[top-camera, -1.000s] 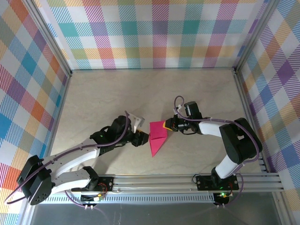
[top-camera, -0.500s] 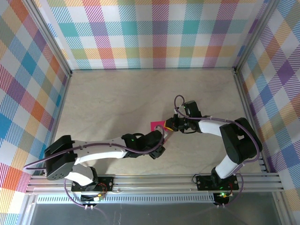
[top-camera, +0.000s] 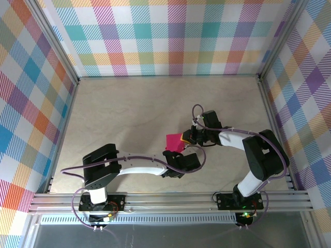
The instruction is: Fold a paper plane with a square sheet of paper (fold left side to right side)
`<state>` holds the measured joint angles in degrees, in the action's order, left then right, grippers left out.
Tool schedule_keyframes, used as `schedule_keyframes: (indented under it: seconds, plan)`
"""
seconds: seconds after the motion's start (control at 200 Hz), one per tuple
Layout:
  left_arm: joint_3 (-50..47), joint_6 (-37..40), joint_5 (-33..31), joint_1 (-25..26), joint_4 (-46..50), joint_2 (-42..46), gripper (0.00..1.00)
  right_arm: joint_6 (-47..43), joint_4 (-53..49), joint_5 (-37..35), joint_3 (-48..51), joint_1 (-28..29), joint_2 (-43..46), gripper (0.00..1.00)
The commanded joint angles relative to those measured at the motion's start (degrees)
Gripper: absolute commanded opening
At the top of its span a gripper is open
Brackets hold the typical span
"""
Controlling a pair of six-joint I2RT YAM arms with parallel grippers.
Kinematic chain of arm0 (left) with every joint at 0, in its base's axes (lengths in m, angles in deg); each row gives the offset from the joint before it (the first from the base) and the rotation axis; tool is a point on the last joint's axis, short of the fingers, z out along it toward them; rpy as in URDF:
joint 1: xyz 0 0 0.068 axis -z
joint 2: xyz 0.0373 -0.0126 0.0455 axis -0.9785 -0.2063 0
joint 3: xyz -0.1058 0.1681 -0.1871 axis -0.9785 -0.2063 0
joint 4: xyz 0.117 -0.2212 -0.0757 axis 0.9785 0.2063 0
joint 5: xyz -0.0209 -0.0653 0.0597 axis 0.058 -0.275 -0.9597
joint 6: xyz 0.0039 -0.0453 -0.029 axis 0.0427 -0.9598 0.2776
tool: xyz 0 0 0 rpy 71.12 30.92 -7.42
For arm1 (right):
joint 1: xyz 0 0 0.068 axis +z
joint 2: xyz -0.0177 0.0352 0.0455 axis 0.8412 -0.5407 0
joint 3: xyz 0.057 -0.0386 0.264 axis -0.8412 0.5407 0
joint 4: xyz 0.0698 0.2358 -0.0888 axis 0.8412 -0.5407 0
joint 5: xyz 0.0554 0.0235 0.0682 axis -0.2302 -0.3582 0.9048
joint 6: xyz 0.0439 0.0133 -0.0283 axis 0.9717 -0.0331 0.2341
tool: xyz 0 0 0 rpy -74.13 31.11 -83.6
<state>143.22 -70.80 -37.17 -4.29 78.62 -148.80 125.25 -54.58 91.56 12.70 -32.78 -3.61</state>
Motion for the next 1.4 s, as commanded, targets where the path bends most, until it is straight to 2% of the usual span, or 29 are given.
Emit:
schedule_keyframes:
  seconds: [0.0, 0.32, 0.97, 1.395]
  plan:
    - [1.77, -1.67, -4.35, 0.47, 4.35, -0.93, 0.52, 0.25, -0.86, 0.49, -1.75, 0.49, -0.02, 0.03]
    - [1.07, -2.45, -5.45, 0.47, 3.82, -1.76, 0.48, 0.42, -0.77, 0.68, -2.18, 0.82, -0.7, 0.04]
    - [-0.25, -3.75, -5.92, 0.38, 3.24, -2.98, 0.21, 0.63, -0.25, 0.75, -2.3, 1.17, -1.97, 0.04]
    - [-1.79, -4.89, -5.92, 0.38, 2.44, -2.93, 0.09, 0.96, 0.06, 0.69, -2.33, 1.26, -2.22, 0.05]
